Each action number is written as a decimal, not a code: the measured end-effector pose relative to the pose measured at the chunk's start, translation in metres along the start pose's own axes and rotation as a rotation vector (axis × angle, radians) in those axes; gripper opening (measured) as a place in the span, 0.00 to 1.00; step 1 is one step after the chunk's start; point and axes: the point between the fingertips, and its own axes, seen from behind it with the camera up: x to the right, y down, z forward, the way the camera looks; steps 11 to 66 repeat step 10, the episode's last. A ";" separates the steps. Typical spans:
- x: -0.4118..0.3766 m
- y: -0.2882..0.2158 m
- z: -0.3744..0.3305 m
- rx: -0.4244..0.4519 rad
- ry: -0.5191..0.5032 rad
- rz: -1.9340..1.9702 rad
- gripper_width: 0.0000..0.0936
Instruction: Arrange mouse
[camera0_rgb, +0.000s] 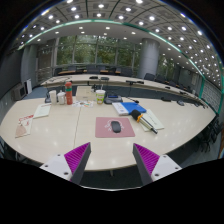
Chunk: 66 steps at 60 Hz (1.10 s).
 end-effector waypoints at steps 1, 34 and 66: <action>0.002 0.000 -0.003 0.004 0.004 -0.002 0.92; 0.006 -0.004 -0.020 0.035 0.023 -0.009 0.92; 0.006 -0.004 -0.020 0.035 0.023 -0.009 0.92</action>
